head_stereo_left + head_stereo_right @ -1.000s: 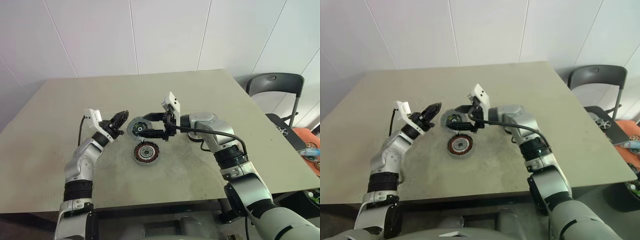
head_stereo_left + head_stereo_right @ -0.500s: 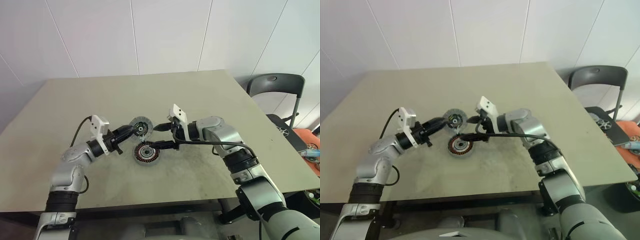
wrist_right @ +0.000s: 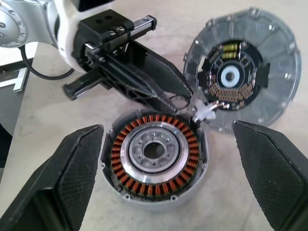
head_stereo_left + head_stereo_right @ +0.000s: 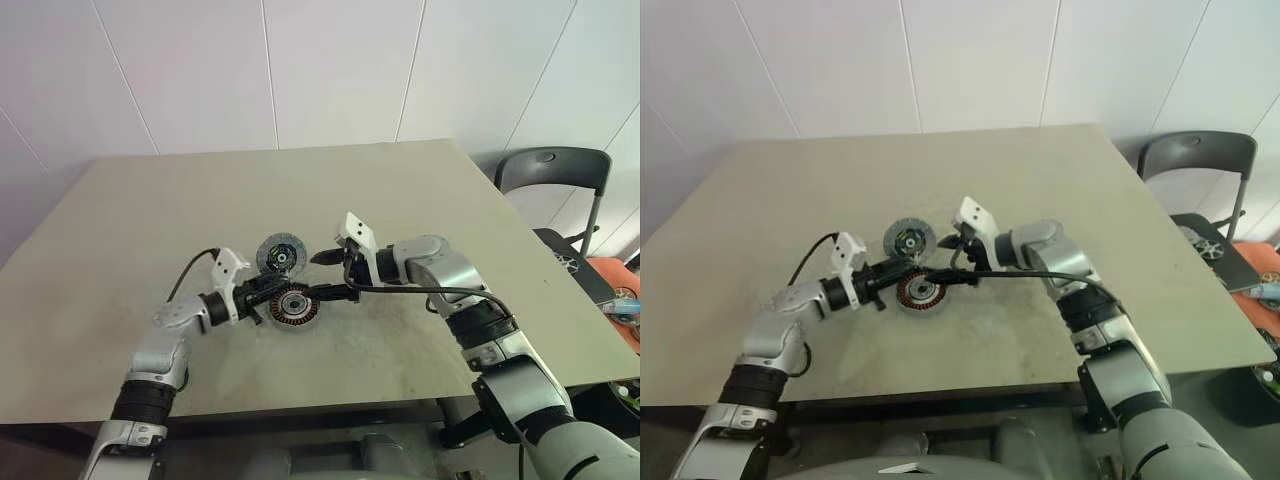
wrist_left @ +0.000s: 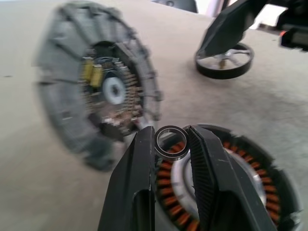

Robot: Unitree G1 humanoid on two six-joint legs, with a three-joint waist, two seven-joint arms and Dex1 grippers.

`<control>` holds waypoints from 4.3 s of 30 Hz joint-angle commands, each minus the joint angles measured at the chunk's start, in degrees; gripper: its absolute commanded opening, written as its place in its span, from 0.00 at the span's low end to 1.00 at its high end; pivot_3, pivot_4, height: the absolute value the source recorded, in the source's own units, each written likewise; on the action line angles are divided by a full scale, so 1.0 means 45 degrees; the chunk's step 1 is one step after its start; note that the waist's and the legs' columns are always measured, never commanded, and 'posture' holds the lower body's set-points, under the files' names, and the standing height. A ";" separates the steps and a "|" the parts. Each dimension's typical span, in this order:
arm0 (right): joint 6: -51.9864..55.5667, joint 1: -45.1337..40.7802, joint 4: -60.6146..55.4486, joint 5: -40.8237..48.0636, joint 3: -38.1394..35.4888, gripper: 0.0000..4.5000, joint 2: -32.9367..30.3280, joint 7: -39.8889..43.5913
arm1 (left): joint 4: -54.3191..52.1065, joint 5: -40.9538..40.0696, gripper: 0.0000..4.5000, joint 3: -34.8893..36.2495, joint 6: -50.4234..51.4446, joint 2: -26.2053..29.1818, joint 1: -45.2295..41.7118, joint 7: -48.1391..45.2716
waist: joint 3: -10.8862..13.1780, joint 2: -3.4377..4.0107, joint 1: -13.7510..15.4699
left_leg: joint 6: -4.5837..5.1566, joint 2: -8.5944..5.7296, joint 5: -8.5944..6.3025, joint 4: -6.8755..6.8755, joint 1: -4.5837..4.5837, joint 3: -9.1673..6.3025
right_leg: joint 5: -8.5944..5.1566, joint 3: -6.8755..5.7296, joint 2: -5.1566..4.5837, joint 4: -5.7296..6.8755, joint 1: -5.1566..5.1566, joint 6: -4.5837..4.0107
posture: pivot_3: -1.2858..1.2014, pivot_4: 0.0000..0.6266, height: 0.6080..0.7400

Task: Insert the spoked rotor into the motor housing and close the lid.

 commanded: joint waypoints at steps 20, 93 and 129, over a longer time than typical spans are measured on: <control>-0.0073 0.0093 -0.0537 -0.0074 -0.0141 1.00 -0.0045 -0.0439 | 0.0186 0.0745 0.15 -0.0994 0.0684 0.0340 -0.0310 -0.0454 | 0.0000 0.0000 -0.0014 | 0.0000 0.0002 0.0000 0.0001 0.0005 0.0001 | -0.0005 0.0001 0.0003 0.0002 0.0002 0.0008 | 0.52 0.00 1.00; -0.0530 -0.0140 0.0206 -0.0288 -0.0123 1.00 0.0273 -0.0702 | 0.0461 0.0640 0.15 -0.1018 0.0407 0.0224 -0.0192 -0.0944 | -0.0001 0.0000 -0.0001 | 0.0001 0.0001 0.0000 0.0004 0.0020 0.0002 | -0.0003 0.0003 0.0002 0.0006 0.0018 0.0005 | 0.52 0.00 1.00; -0.0055 0.0372 -0.0402 0.0113 0.0340 0.25 0.2185 -0.1424 | 0.0052 -0.1447 0.73 0.2005 -0.1021 0.0192 -0.0757 -0.0550 | 0.0000 -0.0003 -0.0045 | 0.0000 0.0002 0.0000 -0.0003 0.0038 0.0003 | 0.0002 0.0009 0.0006 0.0007 0.0027 -0.0002 | 0.52 0.00 1.00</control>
